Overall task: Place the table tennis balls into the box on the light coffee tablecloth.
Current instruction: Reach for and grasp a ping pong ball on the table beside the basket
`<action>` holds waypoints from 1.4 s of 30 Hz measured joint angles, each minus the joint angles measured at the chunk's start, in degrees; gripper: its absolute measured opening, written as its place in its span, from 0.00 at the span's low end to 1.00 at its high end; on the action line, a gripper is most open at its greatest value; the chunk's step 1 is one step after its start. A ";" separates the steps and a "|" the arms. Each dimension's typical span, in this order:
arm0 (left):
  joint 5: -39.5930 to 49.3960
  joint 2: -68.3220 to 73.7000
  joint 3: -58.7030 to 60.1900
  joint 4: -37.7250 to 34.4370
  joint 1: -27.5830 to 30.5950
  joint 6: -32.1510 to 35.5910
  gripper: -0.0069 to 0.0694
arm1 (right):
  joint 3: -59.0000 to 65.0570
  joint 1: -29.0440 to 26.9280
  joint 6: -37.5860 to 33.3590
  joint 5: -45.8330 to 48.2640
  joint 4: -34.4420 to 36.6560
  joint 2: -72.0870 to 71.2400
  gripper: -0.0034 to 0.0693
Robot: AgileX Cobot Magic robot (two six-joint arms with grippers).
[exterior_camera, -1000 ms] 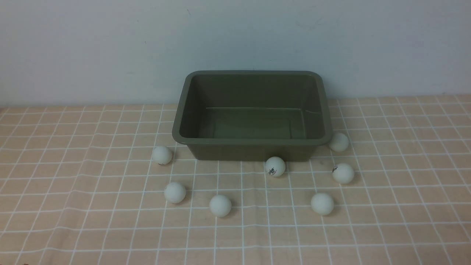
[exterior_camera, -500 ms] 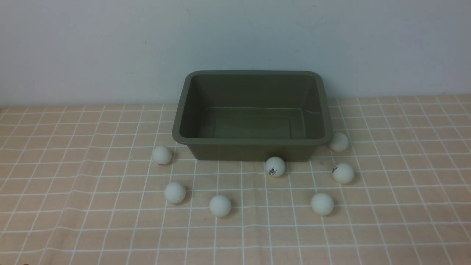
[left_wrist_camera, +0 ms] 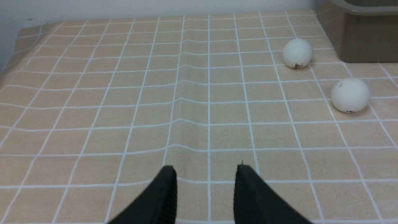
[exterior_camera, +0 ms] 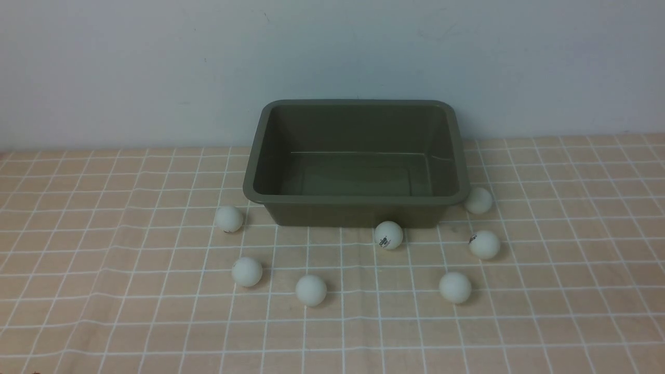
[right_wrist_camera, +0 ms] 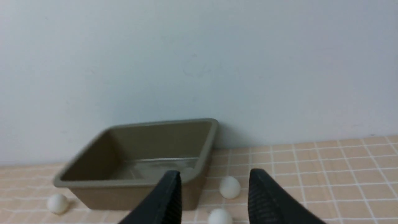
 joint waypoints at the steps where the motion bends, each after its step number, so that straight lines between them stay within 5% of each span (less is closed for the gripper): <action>1: 0.00 0.00 0.00 0.00 0.00 0.00 0.36 | 0.00 0.00 0.06 -0.68 1.59 0.00 0.43; 22: -2.14 0.00 0.32 -0.38 0.00 -0.10 0.36 | 0.00 0.00 0.11 -1.29 7.56 0.00 0.43; 30: -10.85 0.00 0.43 -16.09 0.00 -5.44 0.36 | 0.00 0.00 -4.90 2.14 7.56 0.00 0.43; 42: -13.54 0.00 -2.48 -24.51 -0.66 -4.84 0.36 | -0.01 0.00 -11.63 5.43 7.68 0.00 0.43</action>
